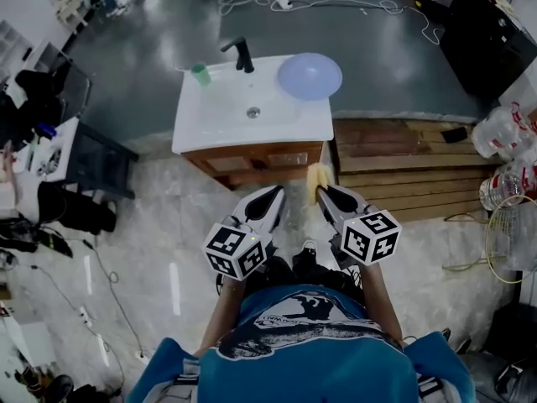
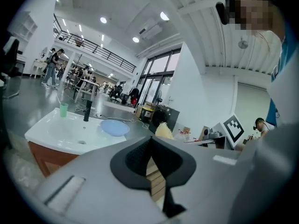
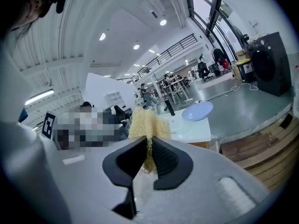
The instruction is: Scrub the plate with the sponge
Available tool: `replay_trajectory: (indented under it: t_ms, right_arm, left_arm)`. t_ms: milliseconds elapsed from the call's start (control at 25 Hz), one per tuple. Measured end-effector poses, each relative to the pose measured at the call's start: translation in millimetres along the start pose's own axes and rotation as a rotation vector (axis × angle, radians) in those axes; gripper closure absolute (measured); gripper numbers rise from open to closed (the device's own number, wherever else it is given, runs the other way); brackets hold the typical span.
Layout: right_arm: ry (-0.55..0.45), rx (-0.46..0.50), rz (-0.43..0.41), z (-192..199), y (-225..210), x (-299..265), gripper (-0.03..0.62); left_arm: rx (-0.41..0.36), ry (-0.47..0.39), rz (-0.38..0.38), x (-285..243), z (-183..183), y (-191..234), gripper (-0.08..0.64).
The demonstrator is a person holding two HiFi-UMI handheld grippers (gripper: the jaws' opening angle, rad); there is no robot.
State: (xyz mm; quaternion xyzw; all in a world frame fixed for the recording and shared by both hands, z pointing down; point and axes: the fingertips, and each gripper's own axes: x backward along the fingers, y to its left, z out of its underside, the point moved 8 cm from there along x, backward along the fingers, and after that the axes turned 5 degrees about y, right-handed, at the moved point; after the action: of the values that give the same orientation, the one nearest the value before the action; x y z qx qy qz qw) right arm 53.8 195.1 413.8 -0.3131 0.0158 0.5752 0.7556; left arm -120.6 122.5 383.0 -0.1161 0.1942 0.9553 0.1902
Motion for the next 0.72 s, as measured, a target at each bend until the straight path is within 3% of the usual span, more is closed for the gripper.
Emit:
replay_trajectory:
  t_ms: [720]
  right_arm:
    - [0.03,-0.043,-0.045,-13.3,-45.8,-16.5,0.558]
  left_arm:
    - [0.006,0.045,-0.03,-40.5,-6.0,-1.0,0.549]
